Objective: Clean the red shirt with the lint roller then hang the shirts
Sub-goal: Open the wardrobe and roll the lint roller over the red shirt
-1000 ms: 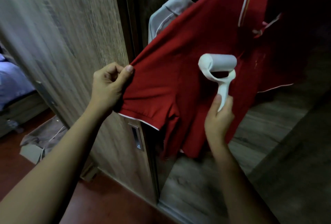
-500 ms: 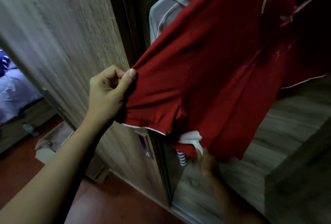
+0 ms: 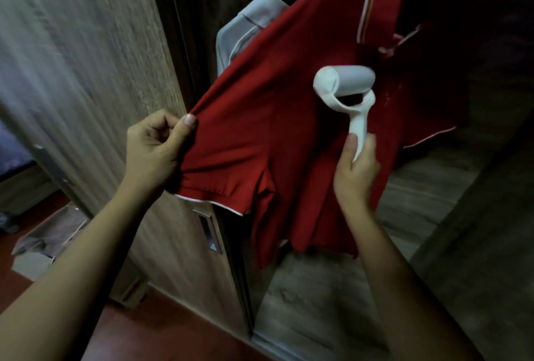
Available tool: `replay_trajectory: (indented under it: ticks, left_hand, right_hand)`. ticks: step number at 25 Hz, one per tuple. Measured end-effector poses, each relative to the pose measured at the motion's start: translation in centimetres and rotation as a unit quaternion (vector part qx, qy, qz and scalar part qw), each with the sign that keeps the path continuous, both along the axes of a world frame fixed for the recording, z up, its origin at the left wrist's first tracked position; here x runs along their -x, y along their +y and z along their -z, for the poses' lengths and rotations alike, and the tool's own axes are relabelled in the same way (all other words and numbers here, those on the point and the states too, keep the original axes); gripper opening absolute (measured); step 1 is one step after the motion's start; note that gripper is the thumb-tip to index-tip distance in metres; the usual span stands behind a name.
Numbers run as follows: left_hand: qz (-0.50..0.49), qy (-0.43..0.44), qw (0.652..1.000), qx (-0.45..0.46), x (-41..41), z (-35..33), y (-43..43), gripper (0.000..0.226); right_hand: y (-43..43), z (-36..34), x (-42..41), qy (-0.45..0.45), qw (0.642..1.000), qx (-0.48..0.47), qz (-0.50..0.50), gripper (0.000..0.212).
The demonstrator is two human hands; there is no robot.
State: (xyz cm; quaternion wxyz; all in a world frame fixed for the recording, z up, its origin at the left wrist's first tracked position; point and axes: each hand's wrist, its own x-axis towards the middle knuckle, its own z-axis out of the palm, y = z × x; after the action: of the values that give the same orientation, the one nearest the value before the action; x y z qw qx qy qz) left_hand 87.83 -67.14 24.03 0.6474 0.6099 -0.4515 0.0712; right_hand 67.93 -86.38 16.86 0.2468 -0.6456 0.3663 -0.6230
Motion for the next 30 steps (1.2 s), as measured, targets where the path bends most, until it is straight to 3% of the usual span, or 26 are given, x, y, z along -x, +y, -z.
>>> replay_trajectory:
  ticks: [4,6,8,11,16,20,25,30]
  left_hand:
    - [0.0,0.0,1.0,-0.006,0.0,-0.1,0.0,0.032]
    - [-0.001,-0.002,1.0,-0.019,0.1,-0.2,0.2,0.031]
    - [-0.007,-0.003,1.0,-0.03,0.1,-0.3,0.2,0.031]
    - [-0.021,0.004,0.999,-0.031,0.6,-0.5,0.4,0.03]
    - [-0.056,-0.003,0.997,-0.044,4.9,3.4,0.0,0.026]
    - [-0.03,0.003,0.996,-0.08,8.9,7.5,-2.1,0.026]
    - [0.062,-0.087,0.98,-0.169,13.7,10.1,-5.0,0.032]
    - [0.113,-0.121,0.96,-0.227,17.2,10.1,-7.2,0.05]
  right_hand:
    - [0.0,10.2,0.2,0.18,0.981,-0.068,-0.003,0.032]
    - [0.4,16.5,1.3,0.302,0.935,-0.183,-0.03,0.033]
    - [1.3,19.6,2.8,0.352,0.902,-0.25,-0.02,0.035]
    - [1.7,18.3,4.3,0.269,0.943,-0.197,-0.014,0.03]
    - [0.5,7.4,7.1,0.098,0.987,-0.125,0.0,0.032]
    - [-0.1,2.8,10.8,0.095,0.991,-0.091,-0.007,0.025]
    - [0.7,1.6,14.1,0.115,0.989,-0.093,0.007,0.022]
    - [3.5,0.4,17.7,0.13,0.987,-0.075,0.062,0.02]
